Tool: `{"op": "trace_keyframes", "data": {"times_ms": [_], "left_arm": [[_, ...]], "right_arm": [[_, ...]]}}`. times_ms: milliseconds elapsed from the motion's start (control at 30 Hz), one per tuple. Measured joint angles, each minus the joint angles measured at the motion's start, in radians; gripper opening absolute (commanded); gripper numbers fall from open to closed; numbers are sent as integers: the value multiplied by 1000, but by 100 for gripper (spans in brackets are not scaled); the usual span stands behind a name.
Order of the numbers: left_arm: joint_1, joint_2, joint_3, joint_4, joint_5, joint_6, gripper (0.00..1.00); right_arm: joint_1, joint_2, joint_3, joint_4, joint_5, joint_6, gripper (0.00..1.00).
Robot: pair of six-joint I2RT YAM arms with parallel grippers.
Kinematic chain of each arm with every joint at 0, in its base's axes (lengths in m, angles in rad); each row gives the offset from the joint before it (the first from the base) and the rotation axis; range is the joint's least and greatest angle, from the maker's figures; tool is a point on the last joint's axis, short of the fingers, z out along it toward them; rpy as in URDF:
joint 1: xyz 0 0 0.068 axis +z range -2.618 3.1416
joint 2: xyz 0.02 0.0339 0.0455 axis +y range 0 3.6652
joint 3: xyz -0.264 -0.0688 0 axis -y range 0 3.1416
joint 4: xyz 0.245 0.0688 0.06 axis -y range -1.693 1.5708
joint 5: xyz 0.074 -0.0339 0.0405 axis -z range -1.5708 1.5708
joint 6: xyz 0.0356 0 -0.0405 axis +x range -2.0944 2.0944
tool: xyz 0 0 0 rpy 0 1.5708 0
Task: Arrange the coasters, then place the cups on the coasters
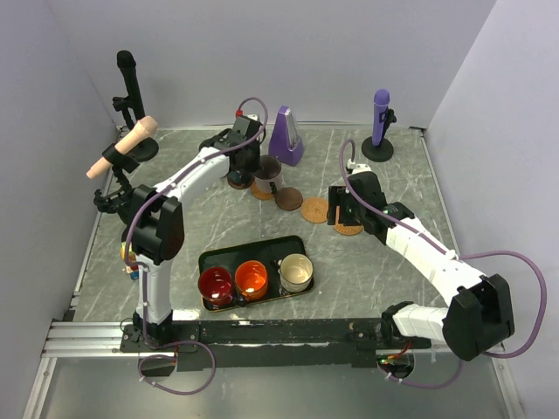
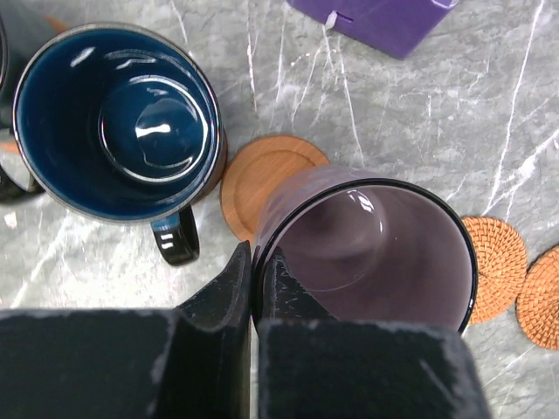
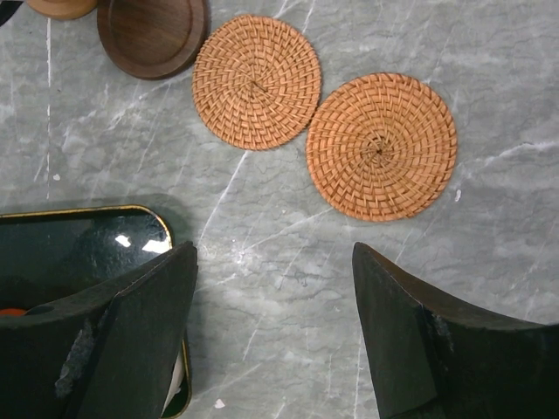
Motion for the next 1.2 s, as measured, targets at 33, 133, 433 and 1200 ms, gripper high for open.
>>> {"op": "trace_keyframes", "data": {"times_ms": [33,133,433,1200], "left_arm": [[5,2,0,6,11,8,1],[19,13,6,10,42,35,1],[30,65,19,18,50,80,1],[30,97,19,43,66,155,1]], "right_arm": [[0,0,0,0,2,0,79],[0,1,6,-1,7,0,79],[0,7,8,0,21,-4,79],[0,19,24,-3,27,-8,79]]}}
